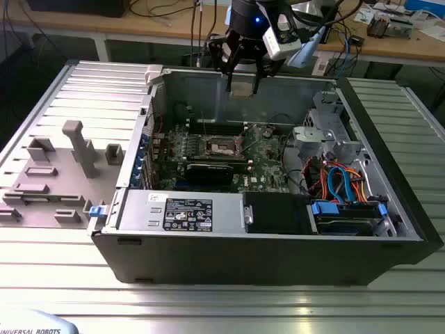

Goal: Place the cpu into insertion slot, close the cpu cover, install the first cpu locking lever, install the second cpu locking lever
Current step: 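Place the cpu into insertion slot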

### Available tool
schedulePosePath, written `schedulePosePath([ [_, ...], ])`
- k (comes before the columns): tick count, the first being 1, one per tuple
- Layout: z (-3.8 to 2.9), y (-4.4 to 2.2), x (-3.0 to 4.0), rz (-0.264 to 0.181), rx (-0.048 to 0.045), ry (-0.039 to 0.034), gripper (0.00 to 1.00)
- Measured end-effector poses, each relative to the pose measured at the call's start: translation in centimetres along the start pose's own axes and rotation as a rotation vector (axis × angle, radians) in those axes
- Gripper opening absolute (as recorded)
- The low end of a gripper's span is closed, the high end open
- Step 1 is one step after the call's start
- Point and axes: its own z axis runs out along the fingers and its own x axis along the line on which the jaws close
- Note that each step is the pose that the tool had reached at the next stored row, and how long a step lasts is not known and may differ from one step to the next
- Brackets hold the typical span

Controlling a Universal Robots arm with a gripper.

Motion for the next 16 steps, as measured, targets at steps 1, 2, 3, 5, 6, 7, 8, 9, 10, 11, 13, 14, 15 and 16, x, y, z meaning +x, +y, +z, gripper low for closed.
schedulePosePath([
  [1,0.00,0.00,0.00,0.000,0.0000,0.0000,0.54],
  [2,0.00,0.00,0.00,0.000,0.0000,0.0000,0.54],
  [3,0.00,0.00,0.00,0.000,0.0000,-0.0001,0.54],
  [5,0.00,0.00,0.00,0.000,0.0000,0.0000,0.54],
  [6,0.00,0.00,0.00,0.000,0.0000,0.0000,0.54],
  [7,0.00,0.00,0.00,0.000,0.0000,0.0000,0.54],
  [8,0.00,0.00,0.00,0.000,0.0000,0.0000,0.54],
  [9,0.00,0.00,0.00,0.000,0.0000,0.0000,0.54],
  [10,0.00,0.00,0.00,0.000,0.0000,-0.0001,0.54],
  [11,0.00,0.00,0.00,0.000,0.0000,0.0000,0.54],
  [13,0.00,0.00,0.01,0.000,0.0001,0.0000,0.54],
  [14,0.00,0.00,0.01,0.000,0.0001,0.0000,0.54],
  [15,0.00,-0.01,0.01,0.001,0.0002,-0.0001,0.54],
  [16,0.01,0.00,0.01,0.007,0.0000,-0.0006,0.54],
])
